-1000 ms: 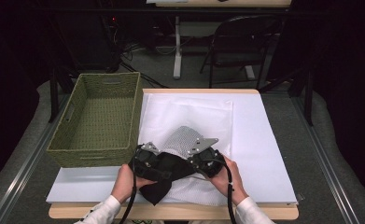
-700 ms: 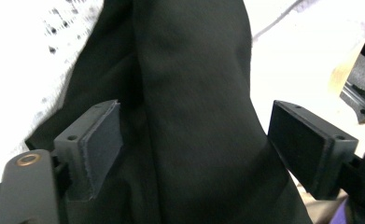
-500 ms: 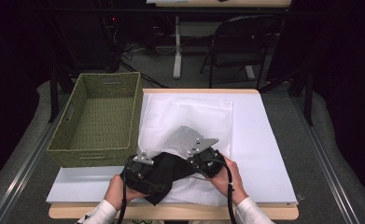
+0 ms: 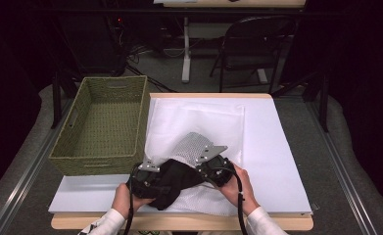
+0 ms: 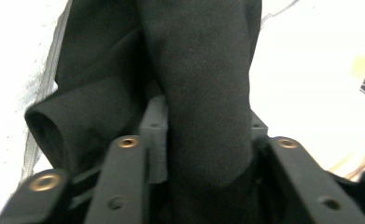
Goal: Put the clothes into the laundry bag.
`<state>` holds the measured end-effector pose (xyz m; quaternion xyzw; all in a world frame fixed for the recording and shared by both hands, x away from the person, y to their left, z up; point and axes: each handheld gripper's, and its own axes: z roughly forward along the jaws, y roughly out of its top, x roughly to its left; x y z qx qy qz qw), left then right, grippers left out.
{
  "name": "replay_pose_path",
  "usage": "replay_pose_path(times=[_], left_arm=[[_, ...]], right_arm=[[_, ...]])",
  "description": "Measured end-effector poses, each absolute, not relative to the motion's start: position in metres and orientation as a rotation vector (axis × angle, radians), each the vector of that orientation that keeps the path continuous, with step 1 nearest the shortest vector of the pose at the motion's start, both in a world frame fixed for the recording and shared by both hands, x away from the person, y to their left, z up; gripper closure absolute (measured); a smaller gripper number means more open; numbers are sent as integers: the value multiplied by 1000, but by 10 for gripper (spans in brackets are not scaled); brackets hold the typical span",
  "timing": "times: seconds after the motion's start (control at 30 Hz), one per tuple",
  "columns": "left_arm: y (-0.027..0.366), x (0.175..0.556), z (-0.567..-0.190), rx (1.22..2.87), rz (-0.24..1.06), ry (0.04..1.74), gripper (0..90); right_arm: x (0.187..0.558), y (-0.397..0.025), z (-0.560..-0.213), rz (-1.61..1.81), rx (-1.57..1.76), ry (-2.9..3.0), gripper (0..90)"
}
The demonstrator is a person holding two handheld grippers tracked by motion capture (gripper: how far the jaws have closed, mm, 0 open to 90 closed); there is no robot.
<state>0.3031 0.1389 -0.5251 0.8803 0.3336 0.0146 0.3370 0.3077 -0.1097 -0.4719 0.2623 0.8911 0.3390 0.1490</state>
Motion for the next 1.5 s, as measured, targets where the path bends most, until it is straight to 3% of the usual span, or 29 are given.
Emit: replay_pose_path(times=[0.2,0.6,0.7,0.83,1.07,1.2,1.3,1.5], left_arm=[[130,315,-520,2289,57,862,741],[104,345,-517,2260,112,871,710],[105,343,-517,2261,90,862,617],[113,336,-510,2240,93,875,426],[125,316,-510,2265,67,879,213],[119,306,-517,2345,88,850,220],[117,306,-522,2324,77,867,297],[117,312,-530,2282,73,880,596]], right_arm=[[306,-109,-469,992,752,2561,894],[308,-111,-468,1012,774,2564,894],[309,-113,-469,1013,780,2563,894],[308,-115,-468,1014,778,2555,894],[308,-114,-467,1009,776,2556,893],[308,-114,-468,1006,781,2567,894],[308,-113,-469,1004,778,2569,893],[308,-113,-469,1009,781,2572,894]])
